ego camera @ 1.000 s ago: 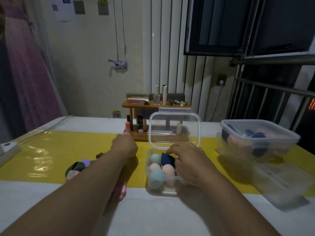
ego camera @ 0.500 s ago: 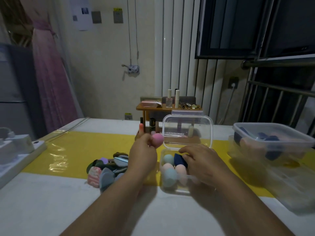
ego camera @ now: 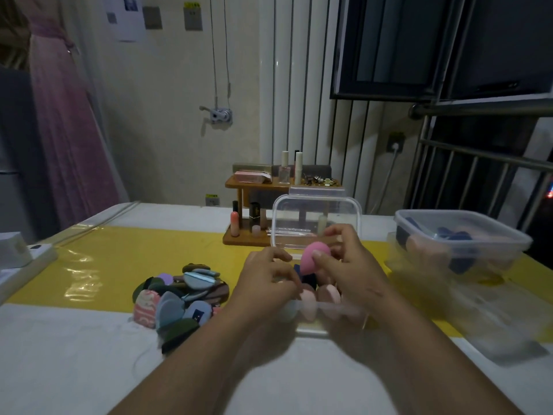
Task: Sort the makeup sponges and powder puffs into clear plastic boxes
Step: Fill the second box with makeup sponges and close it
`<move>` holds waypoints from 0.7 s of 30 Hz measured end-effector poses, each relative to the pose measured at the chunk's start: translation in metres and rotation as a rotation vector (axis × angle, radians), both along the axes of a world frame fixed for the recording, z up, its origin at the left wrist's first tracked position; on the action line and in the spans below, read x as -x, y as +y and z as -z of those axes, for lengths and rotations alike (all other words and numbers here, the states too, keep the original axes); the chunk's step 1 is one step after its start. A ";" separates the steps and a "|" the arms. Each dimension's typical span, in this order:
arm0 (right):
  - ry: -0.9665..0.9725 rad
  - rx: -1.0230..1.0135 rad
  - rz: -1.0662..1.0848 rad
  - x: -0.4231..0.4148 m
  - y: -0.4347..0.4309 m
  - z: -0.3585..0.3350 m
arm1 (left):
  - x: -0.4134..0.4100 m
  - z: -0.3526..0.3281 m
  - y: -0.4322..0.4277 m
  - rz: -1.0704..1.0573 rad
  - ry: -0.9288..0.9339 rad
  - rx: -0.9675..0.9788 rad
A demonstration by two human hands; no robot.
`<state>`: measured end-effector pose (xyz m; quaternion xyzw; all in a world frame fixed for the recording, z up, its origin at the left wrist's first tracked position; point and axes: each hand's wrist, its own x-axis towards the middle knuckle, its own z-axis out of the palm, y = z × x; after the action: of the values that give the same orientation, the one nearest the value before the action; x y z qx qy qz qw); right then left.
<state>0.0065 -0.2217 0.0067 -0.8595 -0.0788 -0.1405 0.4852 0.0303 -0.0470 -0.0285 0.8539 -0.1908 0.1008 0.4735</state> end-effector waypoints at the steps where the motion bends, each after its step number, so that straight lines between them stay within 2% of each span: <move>1: 0.003 -0.059 -0.006 0.000 -0.001 0.000 | 0.001 0.002 0.000 0.018 0.045 0.039; 4: 0.022 -0.192 -0.079 0.002 -0.004 -0.002 | 0.003 0.005 -0.002 0.022 0.094 0.046; 6: 0.014 -0.188 -0.130 0.001 -0.006 -0.001 | 0.002 0.007 -0.002 0.021 0.111 0.033; 10: -0.008 -0.087 -0.166 -0.002 -0.006 0.003 | 0.003 0.007 -0.002 0.039 0.156 0.105; 15: 0.009 0.035 -0.175 -0.003 -0.007 0.003 | -0.001 0.007 -0.002 0.022 0.154 0.087; 19: 0.089 0.294 -0.225 -0.004 -0.004 0.003 | -0.002 0.005 -0.003 0.011 0.174 0.111; 21: 0.133 0.343 -0.219 -0.004 -0.002 0.000 | -0.001 0.004 -0.003 -0.004 0.163 0.103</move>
<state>0.0107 -0.2233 0.0064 -0.9231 -0.1623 -0.0141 0.3483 0.0317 -0.0501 -0.0323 0.8341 -0.1446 0.0418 0.5307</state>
